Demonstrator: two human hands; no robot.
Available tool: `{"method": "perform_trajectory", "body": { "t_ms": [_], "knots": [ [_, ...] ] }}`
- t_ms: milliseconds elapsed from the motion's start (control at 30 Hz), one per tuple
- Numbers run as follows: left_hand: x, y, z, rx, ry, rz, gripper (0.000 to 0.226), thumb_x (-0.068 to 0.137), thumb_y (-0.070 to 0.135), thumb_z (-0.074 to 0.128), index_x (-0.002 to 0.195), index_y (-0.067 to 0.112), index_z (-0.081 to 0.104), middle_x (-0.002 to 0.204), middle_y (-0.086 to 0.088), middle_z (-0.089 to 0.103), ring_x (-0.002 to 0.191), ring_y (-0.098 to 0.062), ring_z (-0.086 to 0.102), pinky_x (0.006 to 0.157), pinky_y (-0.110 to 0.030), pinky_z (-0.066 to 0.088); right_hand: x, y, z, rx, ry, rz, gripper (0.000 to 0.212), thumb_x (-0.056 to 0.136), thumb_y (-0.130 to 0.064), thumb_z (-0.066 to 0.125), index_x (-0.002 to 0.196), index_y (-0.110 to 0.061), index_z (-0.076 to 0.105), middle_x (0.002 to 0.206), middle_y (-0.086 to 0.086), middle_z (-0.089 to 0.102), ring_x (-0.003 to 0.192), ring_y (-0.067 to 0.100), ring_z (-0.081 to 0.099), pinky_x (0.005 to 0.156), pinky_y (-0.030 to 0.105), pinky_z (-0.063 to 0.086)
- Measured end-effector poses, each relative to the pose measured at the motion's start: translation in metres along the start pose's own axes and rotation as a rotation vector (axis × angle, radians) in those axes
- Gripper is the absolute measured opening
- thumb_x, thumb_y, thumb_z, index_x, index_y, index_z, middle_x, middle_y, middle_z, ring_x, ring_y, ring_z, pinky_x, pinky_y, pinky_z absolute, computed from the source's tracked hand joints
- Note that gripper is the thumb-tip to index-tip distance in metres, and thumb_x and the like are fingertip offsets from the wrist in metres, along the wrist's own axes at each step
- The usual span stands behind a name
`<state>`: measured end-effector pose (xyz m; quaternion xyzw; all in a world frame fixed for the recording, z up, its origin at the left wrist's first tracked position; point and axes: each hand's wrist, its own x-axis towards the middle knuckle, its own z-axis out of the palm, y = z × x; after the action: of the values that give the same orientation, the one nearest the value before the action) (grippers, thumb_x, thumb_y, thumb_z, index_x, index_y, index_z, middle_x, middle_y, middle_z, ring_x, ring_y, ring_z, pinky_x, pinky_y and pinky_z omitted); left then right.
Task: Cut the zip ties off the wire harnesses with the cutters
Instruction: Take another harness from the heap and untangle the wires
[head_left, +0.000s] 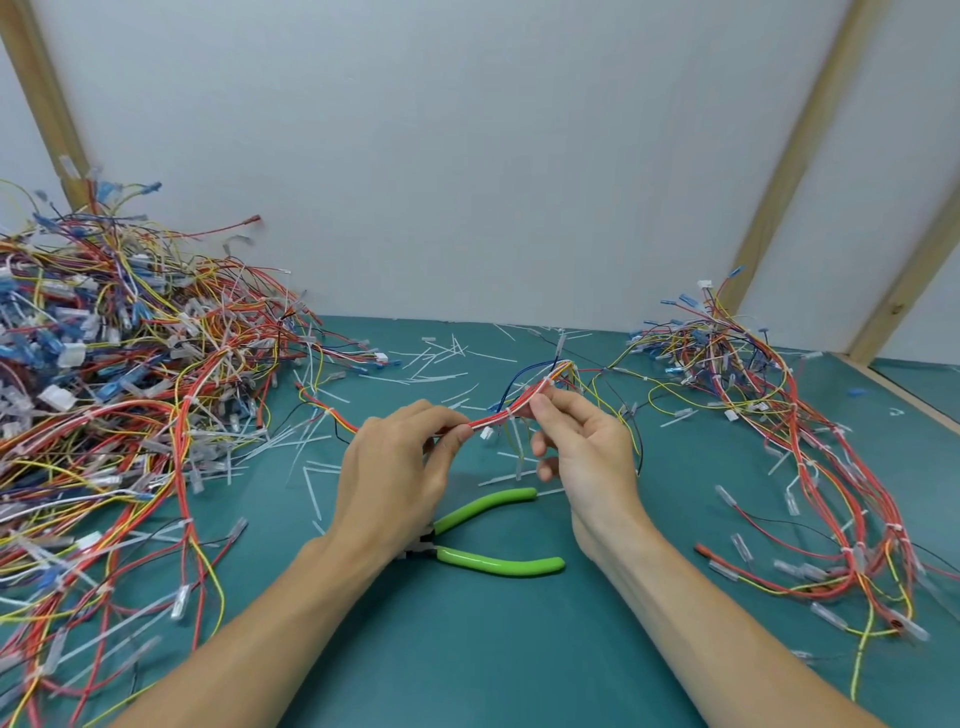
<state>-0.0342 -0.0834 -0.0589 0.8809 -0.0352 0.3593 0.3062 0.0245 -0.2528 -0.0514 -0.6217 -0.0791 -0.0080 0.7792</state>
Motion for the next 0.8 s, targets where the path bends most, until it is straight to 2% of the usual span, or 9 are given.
{"method": "perform_trajectory", "body": {
  "t_ms": [133,200,333,400,500,567,667,733,800],
  "knots": [
    [0.0,-0.002,0.0,-0.072,0.056,-0.04,0.007,0.095,0.027,0.066,0.09,0.029,0.07,0.073,0.015,0.066,0.068,-0.01,0.062,0.065,-0.038,0.05,-0.004,0.004,0.003,-0.142,-0.065,-0.078,0.015,0.099,-0.01,0.065,0.094,-0.016,0.078,0.078,0.008,0.073,0.052,0.005,0.047,0.046,0.019,0.036],
    [0.0,-0.003,0.0,-0.08,0.085,-0.073,0.006,0.095,0.027,0.067,0.092,0.03,0.069,0.071,0.016,0.066,0.068,-0.009,0.063,0.062,-0.035,0.048,-0.006,0.004,0.004,-0.19,-0.079,-0.138,0.016,0.099,-0.008,0.066,0.089,-0.014,0.078,0.072,0.001,0.073,0.047,0.001,0.047,0.048,0.013,0.036],
    [0.001,-0.006,0.001,-0.105,0.125,-0.15,0.007,0.096,0.025,0.065,0.095,0.032,0.068,0.07,0.015,0.066,0.069,-0.014,0.064,0.062,-0.037,0.05,-0.004,-0.001,0.002,-0.077,-0.072,-0.031,0.024,0.1,-0.014,0.061,0.083,-0.016,0.078,0.068,0.009,0.074,0.035,0.01,0.032,0.037,0.017,0.026],
    [0.001,-0.008,0.002,-0.154,0.136,-0.204,0.009,0.097,0.025,0.065,0.092,0.032,0.068,0.068,0.013,0.065,0.069,-0.014,0.063,0.062,-0.038,0.049,-0.003,-0.004,-0.001,-0.022,-0.107,0.035,0.021,0.101,-0.016,0.06,0.089,-0.015,0.077,0.078,0.009,0.078,0.036,0.01,0.037,0.037,0.018,0.026],
    [0.002,-0.008,0.004,-0.217,0.131,-0.25,0.012,0.097,0.026,0.064,0.088,0.033,0.068,0.068,0.014,0.065,0.069,-0.01,0.062,0.06,-0.031,0.042,-0.003,-0.003,0.0,0.009,-0.135,0.086,0.013,0.099,-0.012,0.061,0.099,-0.013,0.073,0.09,0.007,0.08,0.04,0.01,0.044,0.039,0.019,0.03],
    [0.002,-0.008,0.004,-0.254,0.122,-0.264,0.014,0.097,0.026,0.064,0.086,0.035,0.067,0.068,0.014,0.065,0.07,-0.009,0.063,0.06,-0.03,0.042,-0.006,-0.001,0.002,-0.052,-0.046,0.008,0.012,0.098,-0.008,0.062,0.096,-0.013,0.073,0.085,0.003,0.079,0.046,0.011,0.048,0.042,0.02,0.036],
    [0.001,-0.008,0.005,-0.273,0.131,-0.271,0.014,0.097,0.027,0.065,0.086,0.034,0.068,0.07,0.015,0.068,0.072,-0.008,0.064,0.063,-0.032,0.046,-0.01,-0.001,0.0,-0.272,0.144,-0.332,0.013,0.096,-0.011,0.068,0.085,-0.018,0.069,0.073,-0.009,0.07,0.061,0.008,0.057,0.058,0.019,0.046],
    [0.001,-0.009,0.005,-0.289,0.13,-0.274,0.012,0.097,0.027,0.065,0.087,0.034,0.069,0.072,0.016,0.07,0.072,-0.007,0.066,0.068,-0.036,0.052,-0.016,-0.001,0.002,-0.293,0.072,-0.453,0.016,0.096,-0.02,0.066,0.08,-0.02,0.069,0.067,-0.01,0.066,0.059,0.007,0.057,0.058,0.019,0.046],
    [0.0,-0.008,0.006,-0.304,0.117,-0.27,0.013,0.097,0.025,0.064,0.088,0.033,0.069,0.075,0.015,0.072,0.067,-0.008,0.066,0.07,-0.039,0.055,-0.024,0.003,0.009,-0.32,-0.064,-0.411,0.018,0.095,-0.025,0.063,0.081,-0.021,0.072,0.066,-0.007,0.069,0.056,0.006,0.06,0.057,0.022,0.047]
  ]
}}
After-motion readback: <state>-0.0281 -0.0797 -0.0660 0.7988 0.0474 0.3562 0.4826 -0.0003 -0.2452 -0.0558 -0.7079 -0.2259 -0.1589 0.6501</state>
